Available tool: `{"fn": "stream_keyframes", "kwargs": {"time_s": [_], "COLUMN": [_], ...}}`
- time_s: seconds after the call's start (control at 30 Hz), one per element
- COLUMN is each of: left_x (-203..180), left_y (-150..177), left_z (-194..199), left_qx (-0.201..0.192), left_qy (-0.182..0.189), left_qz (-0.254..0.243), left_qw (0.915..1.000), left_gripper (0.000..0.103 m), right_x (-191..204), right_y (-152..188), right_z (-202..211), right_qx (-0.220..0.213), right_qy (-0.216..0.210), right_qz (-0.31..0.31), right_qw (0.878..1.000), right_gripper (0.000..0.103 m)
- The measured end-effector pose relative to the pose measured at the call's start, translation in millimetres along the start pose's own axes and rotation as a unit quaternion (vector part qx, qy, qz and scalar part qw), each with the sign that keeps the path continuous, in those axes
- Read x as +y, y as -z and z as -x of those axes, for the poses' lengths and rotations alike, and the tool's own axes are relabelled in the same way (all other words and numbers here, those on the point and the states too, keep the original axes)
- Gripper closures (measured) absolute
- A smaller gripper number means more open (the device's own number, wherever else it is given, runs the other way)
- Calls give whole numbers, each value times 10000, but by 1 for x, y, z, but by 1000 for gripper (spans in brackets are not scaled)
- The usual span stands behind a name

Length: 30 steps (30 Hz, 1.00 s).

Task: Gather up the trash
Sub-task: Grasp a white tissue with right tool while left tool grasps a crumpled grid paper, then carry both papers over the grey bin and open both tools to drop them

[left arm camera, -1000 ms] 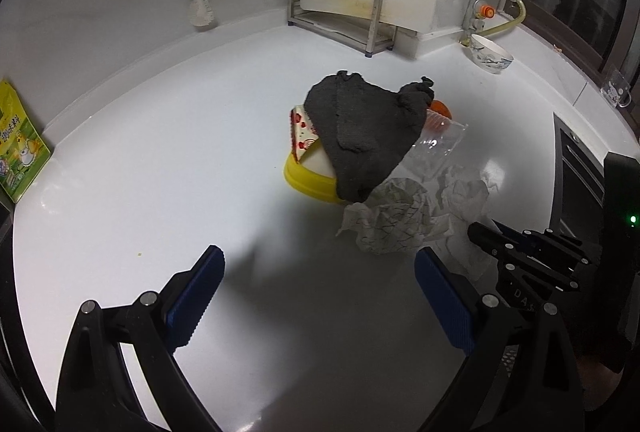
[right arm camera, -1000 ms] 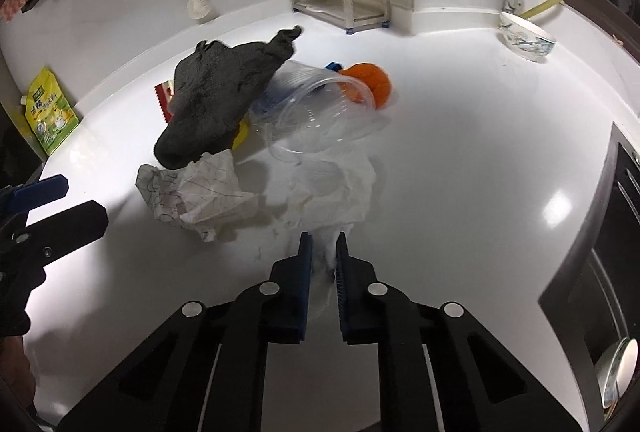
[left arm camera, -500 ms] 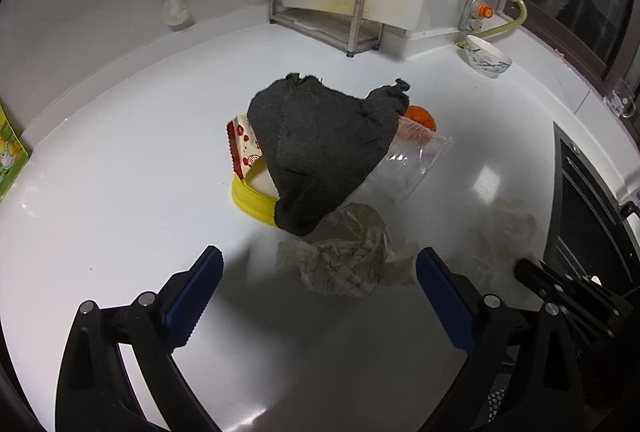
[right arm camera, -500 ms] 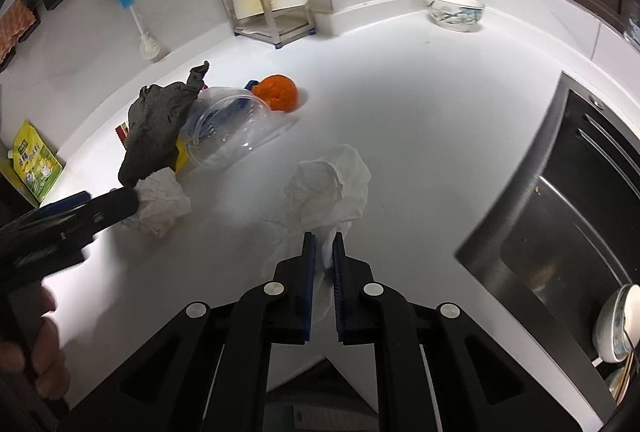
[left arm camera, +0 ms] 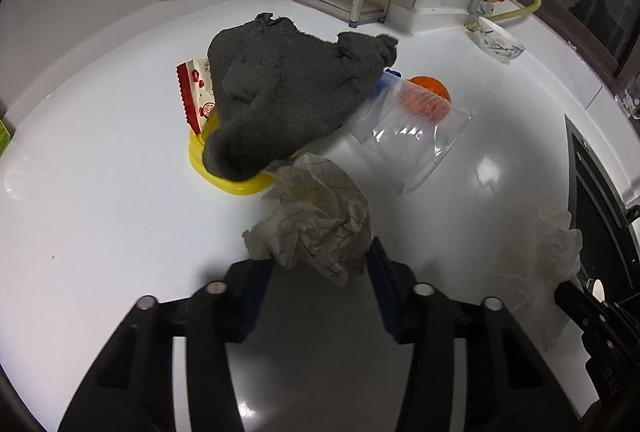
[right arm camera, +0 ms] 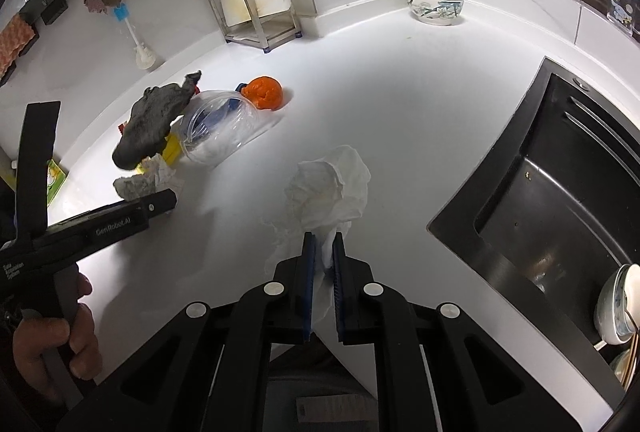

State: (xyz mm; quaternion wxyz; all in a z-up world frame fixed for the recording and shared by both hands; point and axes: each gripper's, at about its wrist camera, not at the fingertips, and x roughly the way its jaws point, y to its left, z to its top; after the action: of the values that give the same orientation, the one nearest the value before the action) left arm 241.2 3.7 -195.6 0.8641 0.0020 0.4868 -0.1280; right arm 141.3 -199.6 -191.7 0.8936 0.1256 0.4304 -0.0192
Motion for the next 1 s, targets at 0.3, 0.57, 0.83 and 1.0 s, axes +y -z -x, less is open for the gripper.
{"fn": "stream_keyframes", "kwargs": {"time_s": [0.3, 0.57, 0.83, 1.0], "left_x": [3, 1, -10, -25], "left_y": [1, 15, 38, 61], "left_z": [16, 47, 80, 105], "left_qx": [-181, -346, -443, -514], "left_qy": [27, -21, -8, 17], "left_qz": [-16, -178, -226, -294], "left_qw": [9998, 9992, 9988, 9982], "left_gripper": [69, 69, 69, 69], "right_x": [-1, 5, 2, -3], "right_y": [3, 10, 24, 37], "right_z": [6, 19, 48, 73], "right_qx": [-23, -22, -56, -90], "right_qy": [-76, -229, -333, -401], "right_qz": [8, 56, 144, 232], "right_qw": [10000, 9997, 9993, 9989], "right_gripper": [94, 95, 95, 95]}}
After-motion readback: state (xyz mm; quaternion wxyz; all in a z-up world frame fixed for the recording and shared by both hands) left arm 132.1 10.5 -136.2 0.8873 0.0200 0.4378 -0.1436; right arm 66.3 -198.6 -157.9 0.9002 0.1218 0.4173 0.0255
